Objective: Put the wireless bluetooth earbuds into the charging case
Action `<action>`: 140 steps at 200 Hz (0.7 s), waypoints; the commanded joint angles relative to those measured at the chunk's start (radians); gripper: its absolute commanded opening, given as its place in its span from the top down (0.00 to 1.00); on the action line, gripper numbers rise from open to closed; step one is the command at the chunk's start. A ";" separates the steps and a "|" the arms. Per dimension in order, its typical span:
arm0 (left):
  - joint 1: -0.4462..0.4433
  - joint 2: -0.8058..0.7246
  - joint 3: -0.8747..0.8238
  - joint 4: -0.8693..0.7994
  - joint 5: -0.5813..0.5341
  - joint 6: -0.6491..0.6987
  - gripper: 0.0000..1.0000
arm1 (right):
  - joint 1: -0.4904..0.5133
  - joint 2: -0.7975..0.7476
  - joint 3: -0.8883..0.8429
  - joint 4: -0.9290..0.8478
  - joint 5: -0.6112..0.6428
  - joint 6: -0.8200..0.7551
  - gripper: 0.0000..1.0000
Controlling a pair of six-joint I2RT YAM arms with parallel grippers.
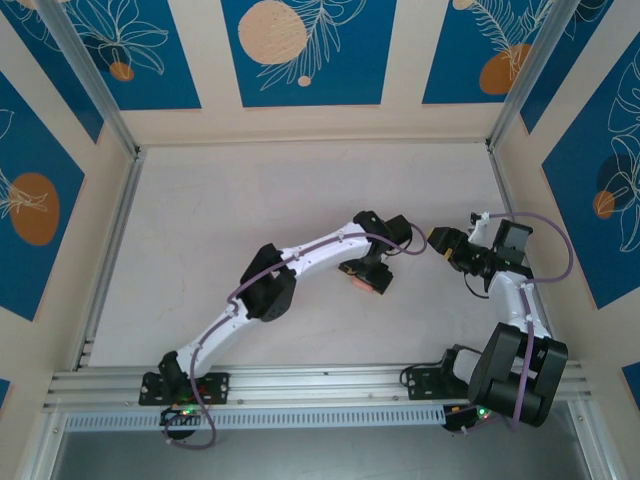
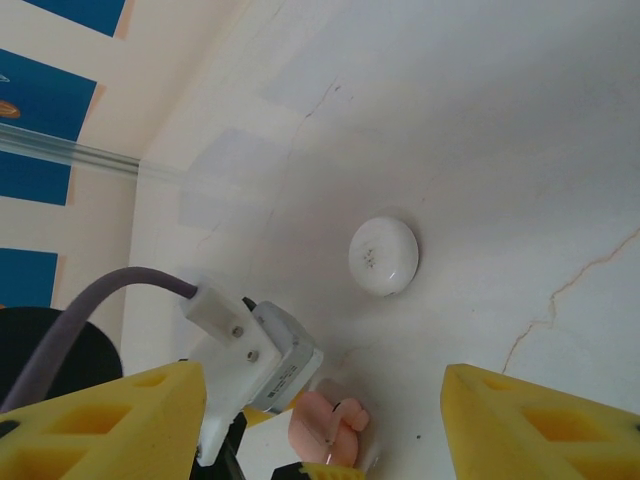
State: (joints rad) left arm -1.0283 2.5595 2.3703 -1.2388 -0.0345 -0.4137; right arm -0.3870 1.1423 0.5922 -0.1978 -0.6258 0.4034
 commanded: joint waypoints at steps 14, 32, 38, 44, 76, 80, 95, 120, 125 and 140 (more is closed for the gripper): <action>-0.016 0.030 0.030 -0.022 0.002 -0.012 0.23 | -0.007 -0.001 -0.006 -0.014 -0.031 -0.023 0.36; -0.019 0.034 0.030 -0.022 -0.017 -0.006 0.26 | -0.007 -0.001 -0.006 -0.014 -0.034 -0.021 0.36; -0.019 0.035 0.031 -0.022 -0.026 -0.004 0.27 | -0.007 -0.001 -0.006 -0.014 -0.035 -0.021 0.36; -0.020 0.035 0.032 -0.021 -0.029 -0.002 0.28 | -0.007 -0.001 -0.007 -0.015 -0.035 -0.021 0.36; -0.021 0.030 0.032 -0.019 -0.041 0.005 0.35 | -0.008 -0.006 -0.004 -0.023 -0.038 -0.024 0.36; -0.021 0.028 0.031 -0.019 -0.045 0.006 0.36 | -0.007 -0.006 -0.003 -0.023 -0.038 -0.025 0.36; -0.020 0.017 0.032 -0.017 -0.055 0.017 0.37 | -0.007 -0.006 0.000 -0.027 -0.043 -0.023 0.36; -0.021 -0.007 0.028 -0.016 -0.078 0.042 0.39 | -0.007 -0.007 0.012 -0.048 -0.048 -0.027 0.37; -0.021 -0.013 0.027 -0.016 -0.083 0.047 0.39 | -0.007 -0.009 0.014 -0.052 -0.049 -0.029 0.37; -0.021 -0.036 0.016 -0.016 -0.094 0.066 0.40 | -0.008 -0.016 0.019 -0.067 -0.055 -0.032 0.37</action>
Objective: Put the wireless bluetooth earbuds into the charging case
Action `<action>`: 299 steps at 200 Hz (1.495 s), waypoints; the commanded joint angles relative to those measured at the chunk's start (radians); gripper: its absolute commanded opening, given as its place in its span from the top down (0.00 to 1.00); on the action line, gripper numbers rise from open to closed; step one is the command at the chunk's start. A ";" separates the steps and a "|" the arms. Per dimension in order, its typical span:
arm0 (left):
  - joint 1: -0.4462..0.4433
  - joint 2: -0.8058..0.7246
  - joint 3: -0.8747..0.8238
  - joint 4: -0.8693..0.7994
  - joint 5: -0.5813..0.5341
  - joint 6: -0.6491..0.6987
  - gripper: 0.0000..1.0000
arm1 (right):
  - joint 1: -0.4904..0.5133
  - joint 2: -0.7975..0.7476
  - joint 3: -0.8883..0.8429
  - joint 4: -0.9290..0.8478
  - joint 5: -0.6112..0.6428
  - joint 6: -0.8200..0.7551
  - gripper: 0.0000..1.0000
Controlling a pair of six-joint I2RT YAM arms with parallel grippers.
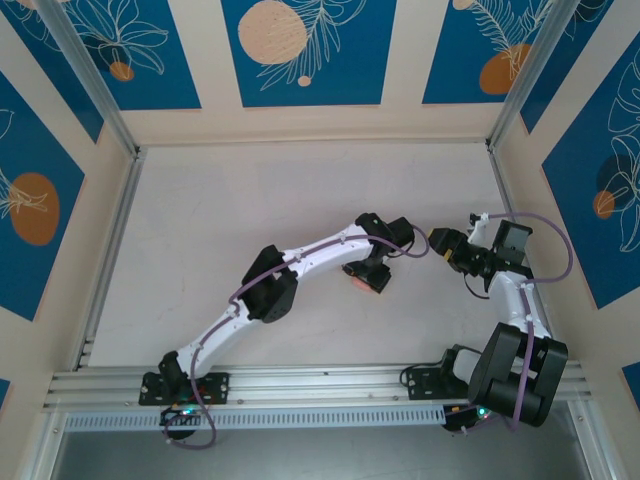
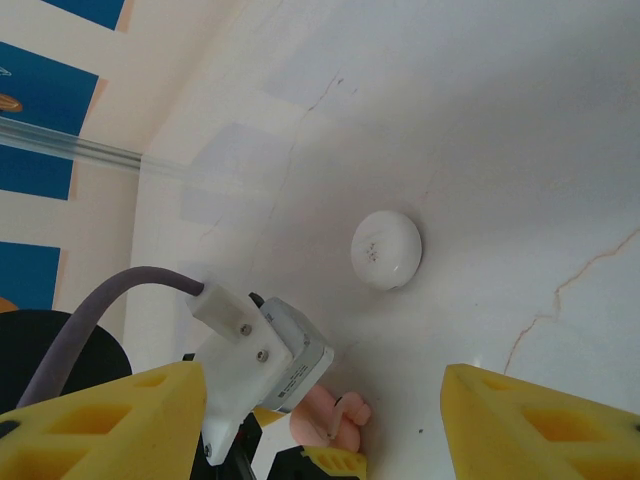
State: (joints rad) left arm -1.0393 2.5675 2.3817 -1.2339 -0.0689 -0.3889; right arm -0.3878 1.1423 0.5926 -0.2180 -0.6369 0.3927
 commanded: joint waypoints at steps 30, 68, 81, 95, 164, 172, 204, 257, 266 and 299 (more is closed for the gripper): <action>-0.010 -0.145 -0.112 0.045 -0.070 0.085 0.44 | -0.003 -0.038 0.020 -0.065 -0.070 -0.021 0.37; -0.008 -0.382 -0.459 0.310 -0.059 0.160 0.48 | 0.031 -0.065 0.033 -0.117 -0.076 -0.034 0.39; -0.006 -0.454 -0.555 0.377 -0.044 0.207 0.49 | 0.053 -0.072 0.031 -0.118 -0.073 -0.028 0.40; -0.007 -0.535 -0.660 0.446 -0.014 0.282 0.48 | 0.088 -0.072 0.032 -0.108 -0.068 -0.015 0.40; 0.014 -0.956 -1.275 0.875 0.122 0.586 0.47 | 0.316 0.010 0.075 -0.084 -0.084 0.039 0.48; 0.022 -1.004 -1.343 0.936 0.132 0.603 0.47 | 0.339 0.025 0.084 -0.088 -0.107 0.041 0.50; 0.056 -1.153 -1.567 1.129 0.163 0.707 0.47 | 0.450 0.036 0.093 -0.099 -0.147 0.057 0.52; 0.064 -1.253 -1.809 1.435 0.232 0.850 0.49 | 0.636 0.023 0.039 -0.078 -0.117 0.101 0.53; 0.064 -1.254 -1.815 1.445 0.240 0.853 0.49 | 0.668 0.022 0.034 -0.078 -0.103 0.107 0.53; 0.063 -1.236 -1.815 1.472 0.266 0.848 0.49 | 0.787 0.021 0.018 -0.070 -0.033 0.126 0.53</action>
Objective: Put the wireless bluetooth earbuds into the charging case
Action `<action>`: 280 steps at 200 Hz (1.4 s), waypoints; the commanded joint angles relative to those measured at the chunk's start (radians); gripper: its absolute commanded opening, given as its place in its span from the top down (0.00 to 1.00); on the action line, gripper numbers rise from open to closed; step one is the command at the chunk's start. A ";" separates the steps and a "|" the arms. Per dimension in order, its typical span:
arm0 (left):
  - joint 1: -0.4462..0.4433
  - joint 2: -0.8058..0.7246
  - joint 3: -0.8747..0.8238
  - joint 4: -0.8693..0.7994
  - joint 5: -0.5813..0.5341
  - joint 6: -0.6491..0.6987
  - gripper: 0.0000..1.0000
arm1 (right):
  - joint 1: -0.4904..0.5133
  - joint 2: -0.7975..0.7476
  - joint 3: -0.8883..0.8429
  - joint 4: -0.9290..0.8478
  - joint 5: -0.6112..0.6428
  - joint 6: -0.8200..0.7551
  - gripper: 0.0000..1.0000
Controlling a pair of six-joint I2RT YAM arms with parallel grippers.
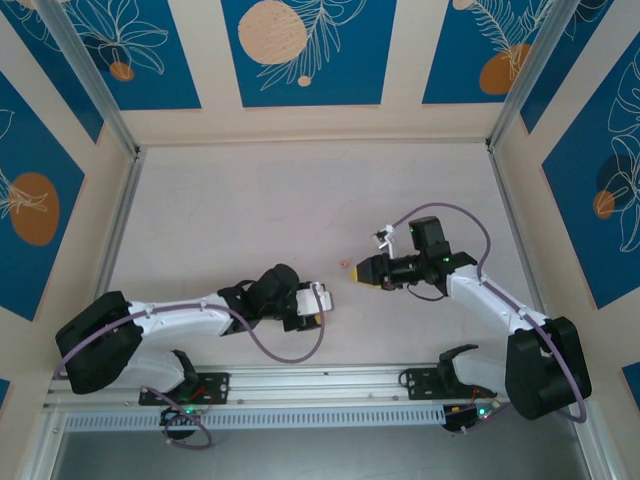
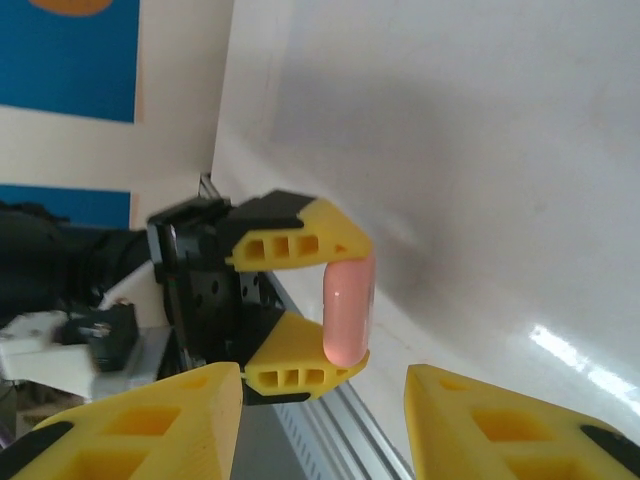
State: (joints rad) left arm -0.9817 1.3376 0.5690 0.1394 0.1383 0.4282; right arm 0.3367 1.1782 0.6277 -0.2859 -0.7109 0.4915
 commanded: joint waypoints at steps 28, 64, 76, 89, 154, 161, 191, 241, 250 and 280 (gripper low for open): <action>0.006 0.006 0.002 0.118 0.066 0.021 0.50 | 0.112 0.014 -0.024 -0.010 0.078 0.031 0.53; 0.005 0.011 0.011 0.120 0.073 0.011 0.50 | 0.170 0.062 -0.029 0.052 0.065 0.060 0.53; 0.005 0.009 0.012 0.120 0.074 0.008 0.50 | 0.188 0.082 -0.019 0.056 0.067 0.059 0.53; 0.005 0.008 0.012 0.120 0.071 0.004 0.50 | 0.203 0.102 -0.010 0.060 0.068 0.056 0.53; 0.004 0.002 0.012 0.114 0.067 -0.003 0.51 | 0.247 0.171 0.028 0.093 0.055 0.062 0.54; 0.005 0.001 0.012 0.113 0.067 -0.003 0.51 | 0.249 0.178 0.031 0.095 0.053 0.062 0.55; 0.005 -0.001 0.015 0.115 0.069 -0.003 0.51 | 0.255 0.199 0.044 0.105 0.041 0.061 0.61; 0.005 -0.002 0.025 0.113 0.057 -0.017 0.51 | 0.260 0.209 0.053 0.106 0.024 0.058 0.76; 0.004 -0.002 0.030 0.109 0.055 -0.019 0.51 | 0.260 0.209 0.054 0.105 0.024 0.057 0.77; 0.006 -0.001 0.034 0.104 0.047 -0.022 0.43 | 0.260 0.202 0.055 0.096 0.034 0.048 0.80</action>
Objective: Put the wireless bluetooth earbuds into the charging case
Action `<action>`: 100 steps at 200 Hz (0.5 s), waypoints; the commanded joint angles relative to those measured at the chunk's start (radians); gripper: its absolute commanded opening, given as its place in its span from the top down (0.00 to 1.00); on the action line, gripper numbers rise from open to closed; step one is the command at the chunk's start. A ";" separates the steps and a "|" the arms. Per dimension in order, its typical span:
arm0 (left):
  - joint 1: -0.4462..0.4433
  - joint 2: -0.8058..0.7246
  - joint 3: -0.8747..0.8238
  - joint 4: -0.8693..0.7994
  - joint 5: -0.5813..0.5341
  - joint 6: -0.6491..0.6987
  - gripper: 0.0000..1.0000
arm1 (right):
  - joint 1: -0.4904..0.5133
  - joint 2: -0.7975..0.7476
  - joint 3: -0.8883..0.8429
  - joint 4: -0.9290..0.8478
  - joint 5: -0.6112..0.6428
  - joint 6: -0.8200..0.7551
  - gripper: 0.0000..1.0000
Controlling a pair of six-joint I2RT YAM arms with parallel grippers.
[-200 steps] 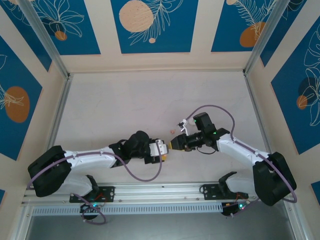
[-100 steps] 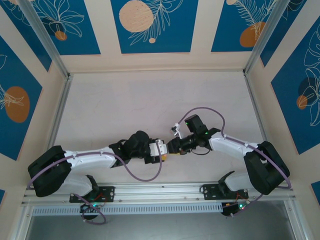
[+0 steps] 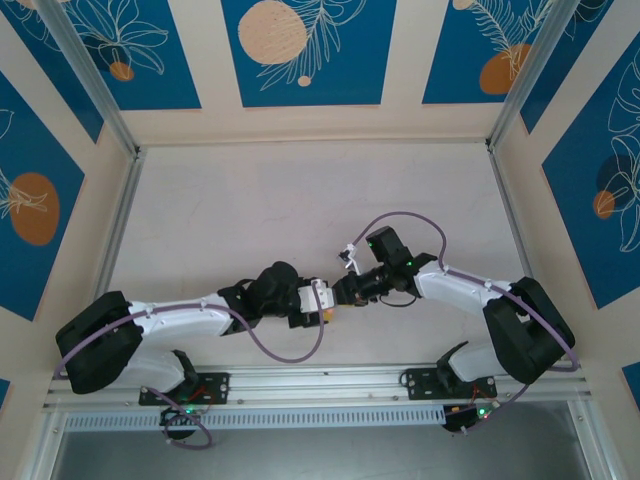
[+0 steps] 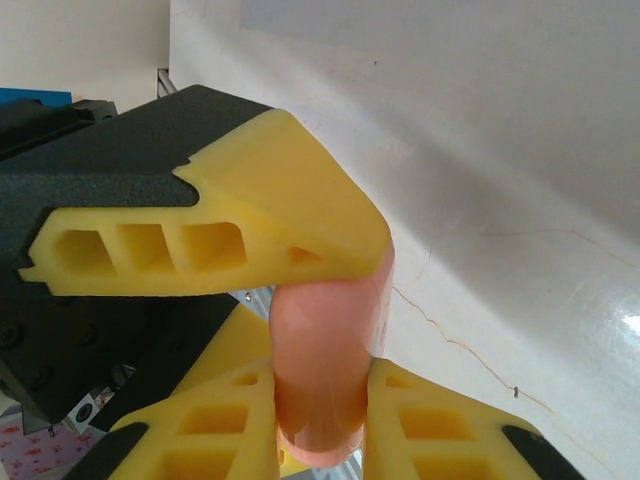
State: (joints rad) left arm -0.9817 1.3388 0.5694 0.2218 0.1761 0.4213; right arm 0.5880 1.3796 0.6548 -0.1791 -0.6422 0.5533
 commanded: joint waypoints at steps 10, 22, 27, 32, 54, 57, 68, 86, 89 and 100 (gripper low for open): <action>0.006 -0.003 0.036 0.023 -0.003 -0.024 0.36 | 0.009 0.000 0.029 -0.022 -0.026 -0.020 0.80; 0.006 -0.006 0.040 0.017 -0.010 -0.032 0.30 | 0.009 -0.005 0.025 -0.033 -0.014 -0.029 0.80; 0.007 -0.008 0.042 0.013 -0.012 -0.037 0.27 | 0.007 -0.007 0.023 -0.037 -0.008 -0.032 0.81; 0.007 -0.010 0.043 0.012 -0.015 -0.040 0.18 | 0.006 -0.012 0.021 -0.041 -0.004 -0.035 0.81; 0.021 -0.024 0.038 0.011 -0.015 -0.058 0.00 | -0.007 -0.034 0.015 -0.044 0.011 -0.053 0.81; 0.026 -0.027 0.037 0.010 -0.014 -0.061 0.00 | -0.009 -0.038 0.014 -0.047 0.014 -0.058 0.81; 0.049 -0.042 0.032 0.005 0.013 -0.076 0.00 | -0.018 -0.052 0.012 -0.057 0.027 -0.079 0.81; 0.101 -0.057 0.033 -0.022 0.098 -0.108 0.00 | -0.034 -0.076 0.004 -0.080 0.055 -0.122 0.81; 0.111 -0.059 0.035 -0.029 0.117 -0.111 0.00 | -0.037 -0.079 0.001 -0.081 0.058 -0.129 0.81; 0.144 -0.059 0.044 -0.058 0.185 -0.121 0.00 | -0.049 -0.098 -0.007 -0.085 0.064 -0.155 0.81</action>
State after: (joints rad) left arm -0.9001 1.3071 0.5854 0.2127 0.2180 0.3454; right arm 0.5606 1.3323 0.6552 -0.2207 -0.6006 0.4805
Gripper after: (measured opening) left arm 0.994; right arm 0.188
